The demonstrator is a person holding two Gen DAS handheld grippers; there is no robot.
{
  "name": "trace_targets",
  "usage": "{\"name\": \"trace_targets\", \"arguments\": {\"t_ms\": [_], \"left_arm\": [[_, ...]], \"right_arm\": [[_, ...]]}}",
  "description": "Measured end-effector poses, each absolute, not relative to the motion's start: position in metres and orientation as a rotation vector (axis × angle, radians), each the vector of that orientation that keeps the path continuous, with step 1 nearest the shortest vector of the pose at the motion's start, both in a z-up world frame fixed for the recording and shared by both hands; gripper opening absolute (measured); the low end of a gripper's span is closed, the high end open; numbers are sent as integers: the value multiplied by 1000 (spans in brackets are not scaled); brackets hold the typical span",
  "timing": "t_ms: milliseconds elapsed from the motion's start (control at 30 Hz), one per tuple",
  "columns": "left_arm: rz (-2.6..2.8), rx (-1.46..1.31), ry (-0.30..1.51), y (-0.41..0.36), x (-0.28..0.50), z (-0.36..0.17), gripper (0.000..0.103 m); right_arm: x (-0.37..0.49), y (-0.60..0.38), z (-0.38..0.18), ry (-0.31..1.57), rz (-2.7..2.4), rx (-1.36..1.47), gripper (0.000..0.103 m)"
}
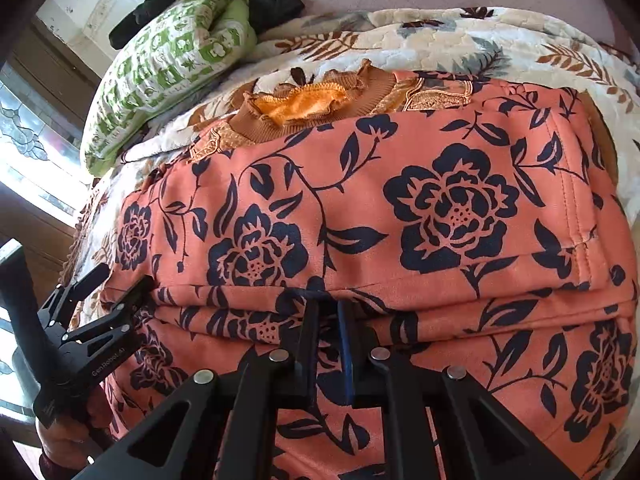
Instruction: Fold small clothes
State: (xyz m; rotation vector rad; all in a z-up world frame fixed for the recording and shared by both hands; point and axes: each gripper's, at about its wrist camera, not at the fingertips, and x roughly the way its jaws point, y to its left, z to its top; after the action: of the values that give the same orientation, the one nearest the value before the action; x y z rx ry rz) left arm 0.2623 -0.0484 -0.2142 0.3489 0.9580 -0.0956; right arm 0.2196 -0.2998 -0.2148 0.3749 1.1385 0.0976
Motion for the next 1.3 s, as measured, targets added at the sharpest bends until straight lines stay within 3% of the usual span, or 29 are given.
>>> {"name": "trace_targets", "arguments": {"t_ms": [333,600,633,700,733,767,1033,1300], "left_arm": [[-130,210,910,-34,221,-186,81],[-164,183,895,-18,142,-186,81],[-172,176,894,-15,132,-186,81],[-195,156,895,-8,113,-187,81],[-199,155,891,-5,105,-188,81],[-199,160,883,-1,98,-188,81],[-172,137,846,42,55,-187,81],[-122,82,908,64,40,-200,81]], "right_arm": [[143,-295,-174,934,52,408,13],[68,-309,-173,908,30,454,13],[60,-309,-173,902,35,463,17],[44,-308,-171,892,41,461,37],[36,-307,-170,885,41,458,64],[27,-307,-168,868,37,458,75],[-28,-323,-163,856,-6,399,75],[-58,-378,-169,796,-92,541,75]]}}
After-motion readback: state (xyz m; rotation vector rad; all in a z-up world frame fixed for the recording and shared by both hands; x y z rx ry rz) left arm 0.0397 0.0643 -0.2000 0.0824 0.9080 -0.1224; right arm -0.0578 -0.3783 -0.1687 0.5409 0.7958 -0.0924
